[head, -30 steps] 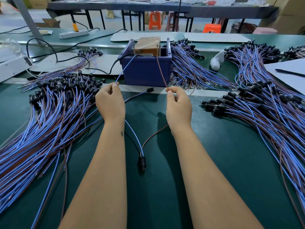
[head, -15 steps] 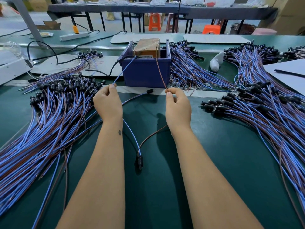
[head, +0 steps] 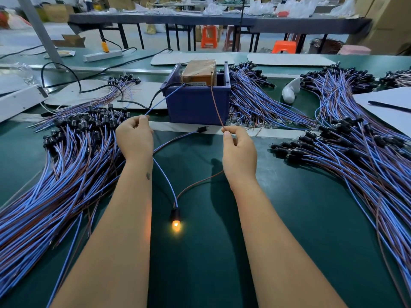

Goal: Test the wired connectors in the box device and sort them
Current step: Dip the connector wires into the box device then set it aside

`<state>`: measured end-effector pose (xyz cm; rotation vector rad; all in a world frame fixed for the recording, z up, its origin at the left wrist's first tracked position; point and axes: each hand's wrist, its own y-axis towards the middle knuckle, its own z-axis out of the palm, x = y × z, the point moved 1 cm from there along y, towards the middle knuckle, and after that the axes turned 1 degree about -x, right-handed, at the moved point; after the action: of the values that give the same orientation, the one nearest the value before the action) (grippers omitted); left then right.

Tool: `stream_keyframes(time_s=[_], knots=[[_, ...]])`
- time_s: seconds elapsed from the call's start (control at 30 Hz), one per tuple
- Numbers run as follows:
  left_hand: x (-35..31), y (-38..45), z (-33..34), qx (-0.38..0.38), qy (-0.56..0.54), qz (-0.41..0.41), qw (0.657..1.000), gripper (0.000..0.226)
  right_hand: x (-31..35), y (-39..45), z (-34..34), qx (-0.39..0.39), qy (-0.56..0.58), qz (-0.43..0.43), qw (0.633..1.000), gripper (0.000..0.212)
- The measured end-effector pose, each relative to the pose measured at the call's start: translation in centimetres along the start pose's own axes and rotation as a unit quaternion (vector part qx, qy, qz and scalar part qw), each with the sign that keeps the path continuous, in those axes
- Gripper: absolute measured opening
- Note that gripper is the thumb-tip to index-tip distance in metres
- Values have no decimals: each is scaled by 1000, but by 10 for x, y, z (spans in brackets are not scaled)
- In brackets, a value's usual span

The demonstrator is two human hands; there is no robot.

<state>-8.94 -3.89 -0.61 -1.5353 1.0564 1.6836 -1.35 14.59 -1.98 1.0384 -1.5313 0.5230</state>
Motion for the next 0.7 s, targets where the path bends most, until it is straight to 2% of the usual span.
stream_keyframes(time_s=[0.17,0.23,0.37,0.43,0.53,0.63,0.7], knots=[[-6,-9,0,23,-26,-7,999,23,0,0,0,-12,25,1,1000,17],[-10,-20,3,75,-44,-29,996,22,2,-1,-1,-28,53,7,998,16],[-18,-55,22,225,-47,-86,969,22,7,-4,-4,-44,155,35,986,15],[-18,-75,33,267,-33,-65,961,22,10,-7,-7,-28,180,31,983,17],[-17,-98,44,289,-26,-2,957,16,11,-13,-10,5,171,2,985,19],[-16,-110,43,290,-63,-27,955,15,10,-18,-16,22,189,1,982,9],[-16,-111,39,295,-51,-8,954,20,10,-20,-19,32,192,0,981,8]])
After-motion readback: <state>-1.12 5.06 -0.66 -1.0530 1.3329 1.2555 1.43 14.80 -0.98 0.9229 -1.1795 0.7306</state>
